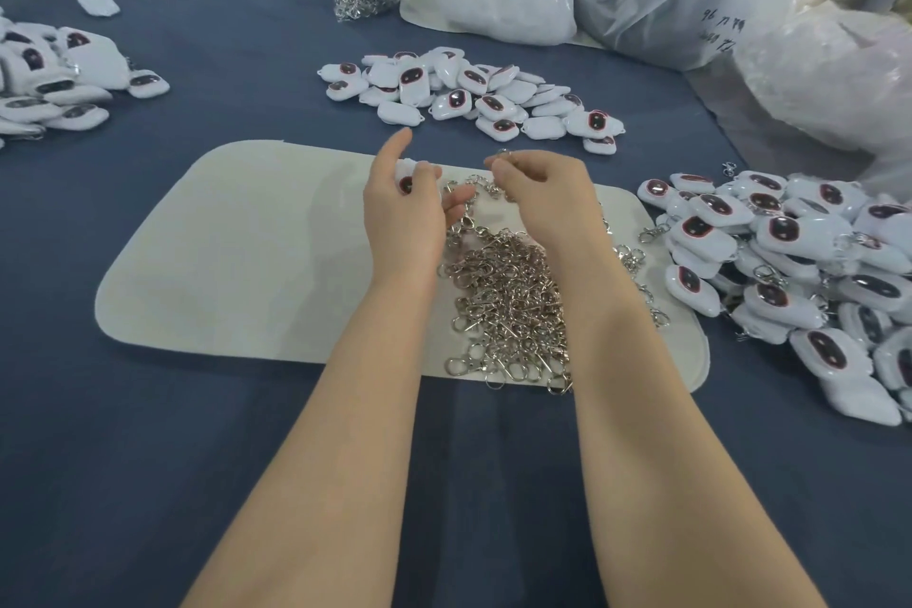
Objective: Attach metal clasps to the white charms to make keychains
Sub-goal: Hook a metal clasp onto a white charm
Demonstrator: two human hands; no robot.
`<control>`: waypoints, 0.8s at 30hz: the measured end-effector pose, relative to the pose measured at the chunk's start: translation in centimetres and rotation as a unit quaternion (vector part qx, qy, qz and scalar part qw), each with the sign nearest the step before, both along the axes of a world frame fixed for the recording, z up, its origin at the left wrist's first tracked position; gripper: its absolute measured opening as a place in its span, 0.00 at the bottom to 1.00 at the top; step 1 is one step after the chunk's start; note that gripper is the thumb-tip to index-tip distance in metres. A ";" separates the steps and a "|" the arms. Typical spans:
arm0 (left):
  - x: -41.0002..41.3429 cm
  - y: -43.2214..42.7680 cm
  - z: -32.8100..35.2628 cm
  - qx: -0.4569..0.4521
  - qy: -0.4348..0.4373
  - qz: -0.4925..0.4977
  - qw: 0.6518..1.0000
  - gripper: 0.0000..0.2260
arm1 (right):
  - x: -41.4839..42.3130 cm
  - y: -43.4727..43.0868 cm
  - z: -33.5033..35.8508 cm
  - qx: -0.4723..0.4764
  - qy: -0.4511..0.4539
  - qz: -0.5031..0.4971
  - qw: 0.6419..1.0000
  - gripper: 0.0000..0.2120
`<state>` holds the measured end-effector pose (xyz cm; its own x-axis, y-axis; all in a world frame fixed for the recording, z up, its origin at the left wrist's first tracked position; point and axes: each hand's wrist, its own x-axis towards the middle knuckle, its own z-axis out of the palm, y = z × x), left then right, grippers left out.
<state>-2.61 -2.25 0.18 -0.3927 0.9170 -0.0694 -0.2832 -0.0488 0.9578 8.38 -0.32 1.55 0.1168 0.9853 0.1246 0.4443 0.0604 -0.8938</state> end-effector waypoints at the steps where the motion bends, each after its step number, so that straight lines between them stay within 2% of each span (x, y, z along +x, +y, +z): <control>1: 0.1 0.0 -0.1 0.000 0.022 -0.002 1.000 0.14 | 0.0 0.0 0.0 -0.001 0.020 0.001 1.000 0.08; 6: 0.4 -0.1 -0.3 -0.004 0.099 -0.018 0.995 0.10 | 0.1 0.1 0.2 -0.032 0.107 0.039 0.993 0.06; 10: 0.6 -0.4 -0.1 -0.007 0.150 -0.049 0.987 0.05 | 0.0 0.0 0.5 -0.042 0.222 0.055 0.973 0.06; 14: 1.0 -0.7 0.1 -0.001 0.199 -0.092 0.976 0.04 | -0.5 0.0 0.7 -0.031 0.291 0.059 0.954 0.04; 18: 1.4 -0.6 0.1 0.002 0.200 -0.113 0.973 0.03 | -1.2 -0.3 0.8 -0.026 0.287 0.086 0.954 0.04; 21: 1.2 -0.3 -0.1 0.006 0.170 -0.100 0.980 0.08 | -1.4 -0.4 0.7 -0.025 0.266 0.088 0.960 0.03; 24: 1.1 -0.3 -0.2 0.015 0.163 -0.086 0.983 0.08 | -1.5 -0.3 0.7 -0.015 0.238 0.075 0.968 0.03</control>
<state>-1.47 -2.50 -0.02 -0.2291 0.9714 0.0632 0.0322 -0.0573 0.9978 6.84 -0.67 2.22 0.0102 0.9980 0.0620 -0.0307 0.0623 -0.9976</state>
